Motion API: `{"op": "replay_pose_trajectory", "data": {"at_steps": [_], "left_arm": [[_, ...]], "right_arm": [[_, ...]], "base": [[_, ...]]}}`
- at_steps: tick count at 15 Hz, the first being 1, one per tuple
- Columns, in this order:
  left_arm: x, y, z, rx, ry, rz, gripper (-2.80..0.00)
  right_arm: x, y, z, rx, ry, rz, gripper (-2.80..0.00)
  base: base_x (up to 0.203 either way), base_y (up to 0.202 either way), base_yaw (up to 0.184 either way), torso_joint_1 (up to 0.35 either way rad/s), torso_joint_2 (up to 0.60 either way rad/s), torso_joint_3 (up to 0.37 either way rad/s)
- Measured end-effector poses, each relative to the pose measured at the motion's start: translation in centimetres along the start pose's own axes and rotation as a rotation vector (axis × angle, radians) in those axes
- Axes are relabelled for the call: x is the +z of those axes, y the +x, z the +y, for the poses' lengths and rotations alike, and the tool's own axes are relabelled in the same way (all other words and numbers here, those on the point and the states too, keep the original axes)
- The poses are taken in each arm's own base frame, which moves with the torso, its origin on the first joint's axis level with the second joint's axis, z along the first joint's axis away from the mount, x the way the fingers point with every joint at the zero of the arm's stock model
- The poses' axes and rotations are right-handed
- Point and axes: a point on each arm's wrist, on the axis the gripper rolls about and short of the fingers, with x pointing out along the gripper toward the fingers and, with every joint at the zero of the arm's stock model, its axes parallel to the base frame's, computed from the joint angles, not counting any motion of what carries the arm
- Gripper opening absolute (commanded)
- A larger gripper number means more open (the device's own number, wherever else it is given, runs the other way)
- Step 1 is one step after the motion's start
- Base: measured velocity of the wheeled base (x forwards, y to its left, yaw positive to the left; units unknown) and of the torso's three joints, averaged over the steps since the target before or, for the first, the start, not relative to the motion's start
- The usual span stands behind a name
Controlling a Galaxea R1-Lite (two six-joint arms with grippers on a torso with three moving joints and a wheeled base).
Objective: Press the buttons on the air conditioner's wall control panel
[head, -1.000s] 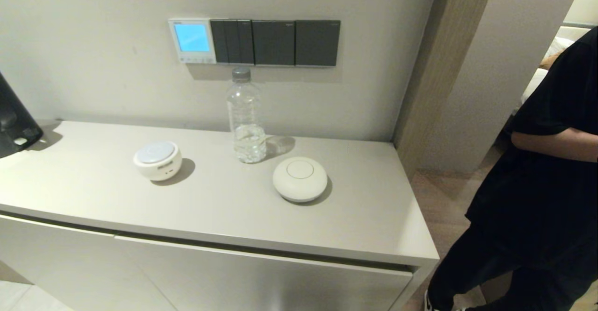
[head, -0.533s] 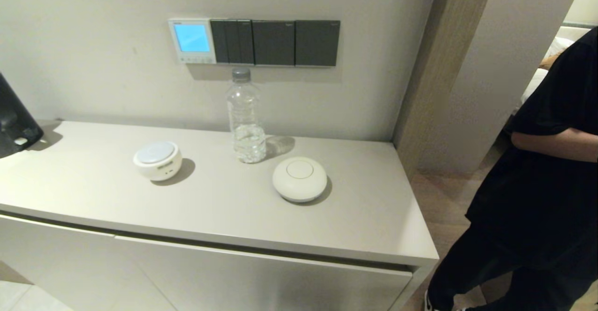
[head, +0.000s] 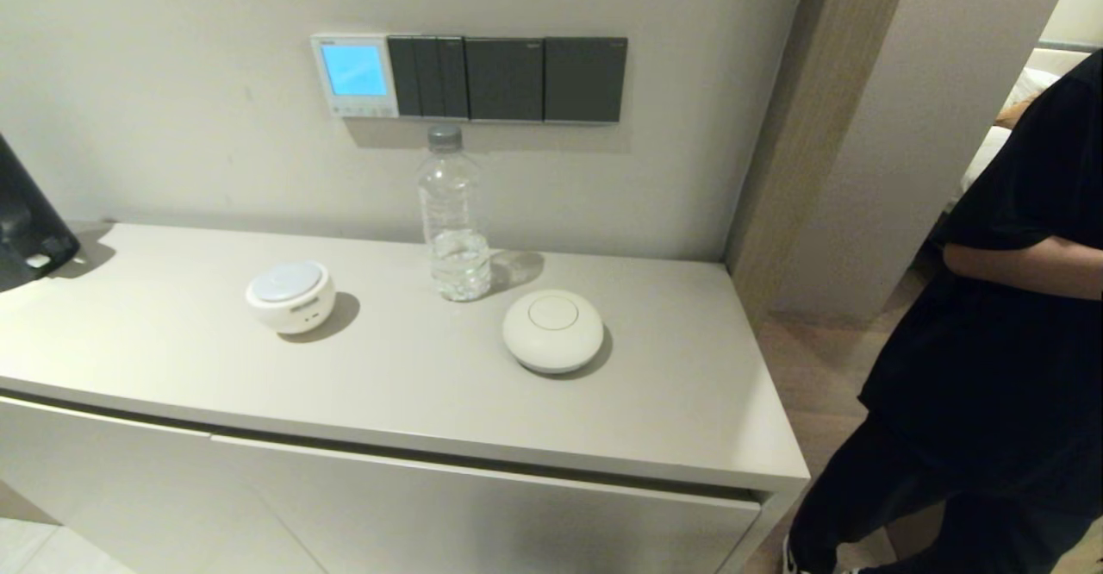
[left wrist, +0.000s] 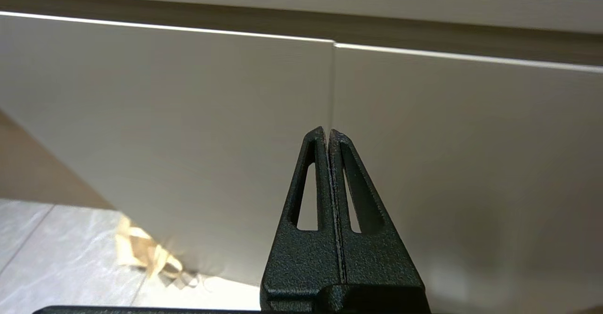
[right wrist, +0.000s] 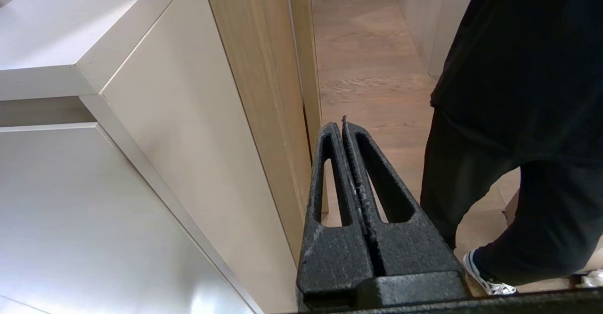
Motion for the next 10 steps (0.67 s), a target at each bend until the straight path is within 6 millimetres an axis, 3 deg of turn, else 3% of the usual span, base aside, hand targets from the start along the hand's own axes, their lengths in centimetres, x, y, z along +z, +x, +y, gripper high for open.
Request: {"op": "replay_pose_trajectory", "data": {"at_steps": [10], "left_arm": [[-2.1, -1.4, -0.2, -0.075, 0.019, -0.116, -2.80]], "right_arm": [[0.0, 0.0, 0.0, 0.001, 0.000, 0.000, -2.80]], "base": [[0.000, 0.000, 0.000, 0.000, 0.00, 0.000]]}}
